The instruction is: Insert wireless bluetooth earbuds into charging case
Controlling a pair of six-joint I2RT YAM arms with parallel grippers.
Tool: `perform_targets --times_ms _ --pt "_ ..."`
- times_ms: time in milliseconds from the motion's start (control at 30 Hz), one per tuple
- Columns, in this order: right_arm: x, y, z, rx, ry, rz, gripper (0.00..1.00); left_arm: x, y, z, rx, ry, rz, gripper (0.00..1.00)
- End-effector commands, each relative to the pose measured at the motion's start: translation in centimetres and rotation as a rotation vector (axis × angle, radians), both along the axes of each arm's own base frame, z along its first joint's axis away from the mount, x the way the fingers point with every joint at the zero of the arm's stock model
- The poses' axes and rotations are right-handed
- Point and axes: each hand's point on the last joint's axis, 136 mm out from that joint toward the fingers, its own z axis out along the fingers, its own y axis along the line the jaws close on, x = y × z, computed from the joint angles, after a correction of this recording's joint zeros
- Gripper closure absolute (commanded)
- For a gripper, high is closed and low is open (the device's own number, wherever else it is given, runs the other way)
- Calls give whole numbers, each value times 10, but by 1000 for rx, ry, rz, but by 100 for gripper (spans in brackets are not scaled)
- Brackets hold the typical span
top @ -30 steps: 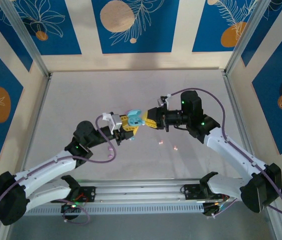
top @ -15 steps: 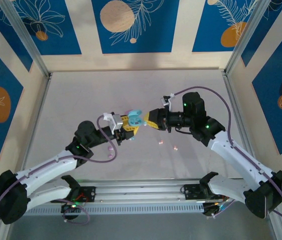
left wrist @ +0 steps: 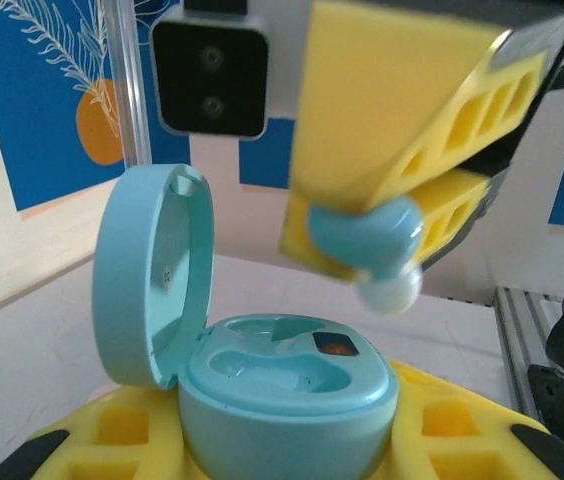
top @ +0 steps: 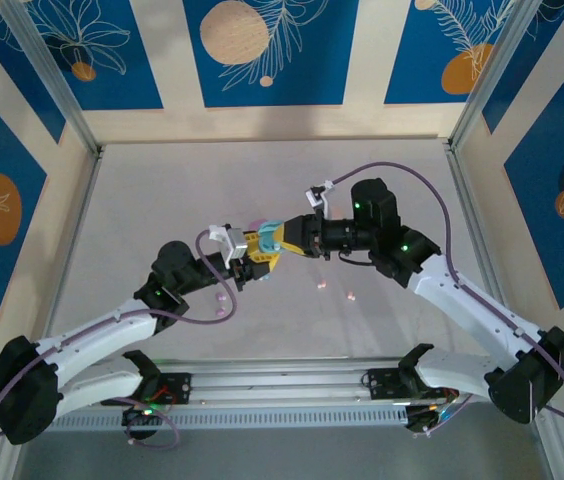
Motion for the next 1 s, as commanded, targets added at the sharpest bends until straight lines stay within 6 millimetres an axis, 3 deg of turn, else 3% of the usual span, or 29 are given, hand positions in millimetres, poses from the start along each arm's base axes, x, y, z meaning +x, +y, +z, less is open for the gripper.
perform_targets --times_ms 0,333,967 --pt "3 5 10 1 -58 7 79 -9 -4 13 -49 -31 -51 75" --pt "4 15 10 9 -59 31 80 -10 -8 16 -77 -30 -73 74" --pt "1 7 -17 -192 -84 -10 77 -10 -5 34 -140 -50 -63 74"
